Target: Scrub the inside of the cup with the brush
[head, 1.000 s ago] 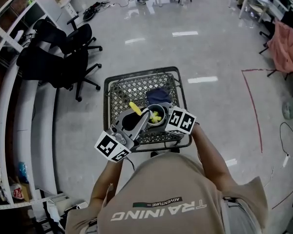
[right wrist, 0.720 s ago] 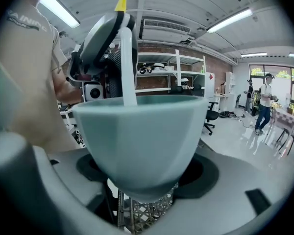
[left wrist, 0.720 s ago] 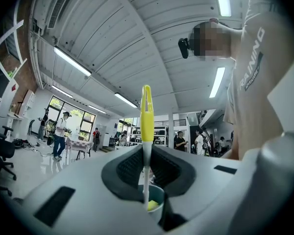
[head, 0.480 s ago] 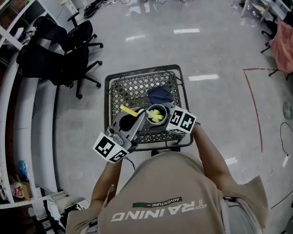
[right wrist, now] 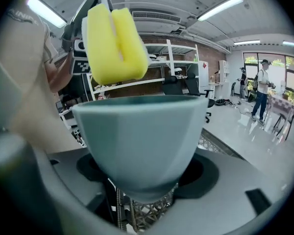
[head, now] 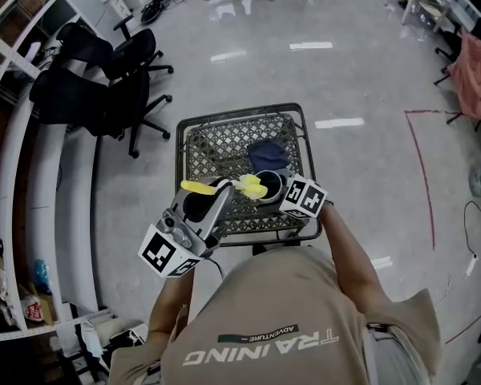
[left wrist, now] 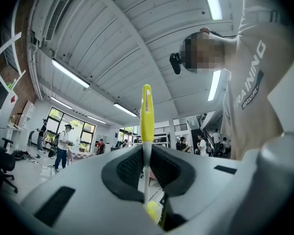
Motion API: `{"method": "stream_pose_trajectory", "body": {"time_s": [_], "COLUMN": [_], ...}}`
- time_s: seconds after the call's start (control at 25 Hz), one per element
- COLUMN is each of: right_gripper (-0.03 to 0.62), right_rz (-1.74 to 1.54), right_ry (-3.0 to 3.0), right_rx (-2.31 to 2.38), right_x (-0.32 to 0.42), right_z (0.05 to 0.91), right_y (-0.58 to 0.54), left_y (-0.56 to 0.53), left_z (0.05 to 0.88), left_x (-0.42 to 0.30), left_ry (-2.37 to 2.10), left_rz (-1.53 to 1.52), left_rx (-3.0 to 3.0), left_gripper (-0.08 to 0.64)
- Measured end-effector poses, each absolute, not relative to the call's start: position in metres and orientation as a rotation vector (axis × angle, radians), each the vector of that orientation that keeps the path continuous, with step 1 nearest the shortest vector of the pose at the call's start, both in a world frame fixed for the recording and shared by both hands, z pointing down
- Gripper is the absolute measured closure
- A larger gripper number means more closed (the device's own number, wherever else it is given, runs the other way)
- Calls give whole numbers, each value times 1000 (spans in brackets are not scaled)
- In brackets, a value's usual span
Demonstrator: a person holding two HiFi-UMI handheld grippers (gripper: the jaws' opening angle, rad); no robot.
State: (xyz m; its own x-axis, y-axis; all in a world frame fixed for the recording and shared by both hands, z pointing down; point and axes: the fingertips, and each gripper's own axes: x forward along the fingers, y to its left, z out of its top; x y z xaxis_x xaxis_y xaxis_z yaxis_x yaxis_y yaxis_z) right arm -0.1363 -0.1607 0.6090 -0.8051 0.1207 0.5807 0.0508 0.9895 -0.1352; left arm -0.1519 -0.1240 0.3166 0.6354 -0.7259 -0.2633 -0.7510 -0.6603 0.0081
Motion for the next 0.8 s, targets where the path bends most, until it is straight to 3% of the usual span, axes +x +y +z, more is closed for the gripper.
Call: {"method": "stream_pose_trajectory", "body": {"time_s": [0.48,0.8], "right_gripper": [210,210], "right_rz": [-8,18], "right_ry": [-2608,-2606], "right_rx": [-146,-66], "right_x": [-145,-168], "right_z": [660,743], "right_y": [-168,-190], "left_y": [-117,-112], "left_z": [365,404], "left_x": [-191,-221], "left_ry": [1609,1907], "left_rz": [215,161], "left_rx": [-2745,-2651], "left_gripper": [517,517]}}
